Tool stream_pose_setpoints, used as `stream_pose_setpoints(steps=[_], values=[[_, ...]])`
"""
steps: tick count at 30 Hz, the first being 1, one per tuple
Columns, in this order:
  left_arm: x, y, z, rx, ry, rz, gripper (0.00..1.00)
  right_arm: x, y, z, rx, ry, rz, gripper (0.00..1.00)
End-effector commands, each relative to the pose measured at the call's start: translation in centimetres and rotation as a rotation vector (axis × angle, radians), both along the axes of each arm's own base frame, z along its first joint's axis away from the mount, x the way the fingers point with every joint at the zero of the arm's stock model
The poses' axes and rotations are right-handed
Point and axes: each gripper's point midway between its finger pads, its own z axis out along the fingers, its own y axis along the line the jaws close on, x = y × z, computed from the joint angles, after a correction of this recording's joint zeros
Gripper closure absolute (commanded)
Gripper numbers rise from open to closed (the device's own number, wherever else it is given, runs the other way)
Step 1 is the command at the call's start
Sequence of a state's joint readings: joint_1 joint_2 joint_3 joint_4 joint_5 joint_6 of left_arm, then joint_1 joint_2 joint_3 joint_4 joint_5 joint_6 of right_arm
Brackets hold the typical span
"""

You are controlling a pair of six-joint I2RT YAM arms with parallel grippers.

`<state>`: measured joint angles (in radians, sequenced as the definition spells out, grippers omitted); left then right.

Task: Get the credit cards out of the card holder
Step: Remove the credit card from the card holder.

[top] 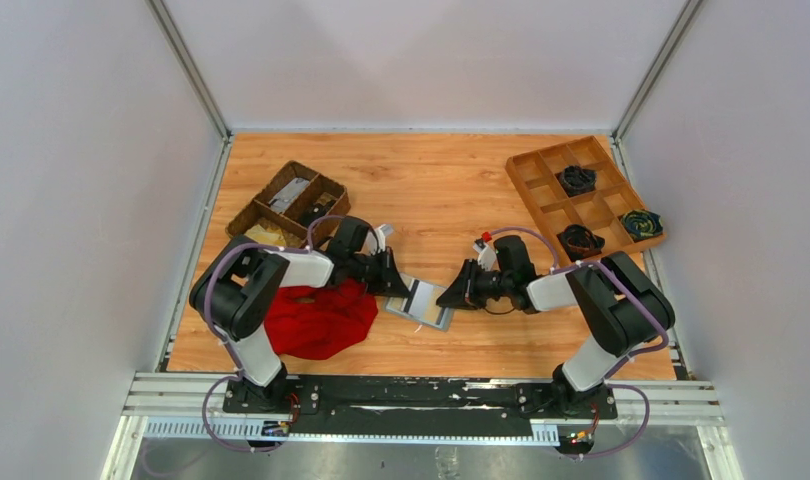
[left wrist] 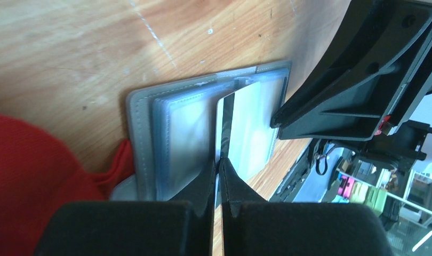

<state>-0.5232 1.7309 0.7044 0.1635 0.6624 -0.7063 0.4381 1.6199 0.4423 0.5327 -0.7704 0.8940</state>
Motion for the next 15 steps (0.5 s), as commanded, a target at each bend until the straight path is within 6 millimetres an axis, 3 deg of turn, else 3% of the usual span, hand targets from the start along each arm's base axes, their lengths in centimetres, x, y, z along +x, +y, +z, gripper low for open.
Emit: stream_pose_setpoints(steps=[1,9,13,15], values=[[0.1,3.0,-2.1,0.101,0.005,0.058,1.0,-1.3,-1.9,-3.5,-0.13,0.09,-0.038,0.78],[0.6,3.6,-0.7,0.071,-0.015,0.084,1.0,-1.0,-2.0,-2.9,-0.137,0.07,-0.03,0.78],[0.8,3.9,1.0,0.079,-0.046,0.096,1.0,-0.9,-1.9,-1.2,-0.125,0.046,-0.024,0.77],[0.7,5.3,1.4,0.178,-0.049,0.106,1.0,-0.8,-2.0,-0.2,-0.132,0.027,-0.022,0.76]])
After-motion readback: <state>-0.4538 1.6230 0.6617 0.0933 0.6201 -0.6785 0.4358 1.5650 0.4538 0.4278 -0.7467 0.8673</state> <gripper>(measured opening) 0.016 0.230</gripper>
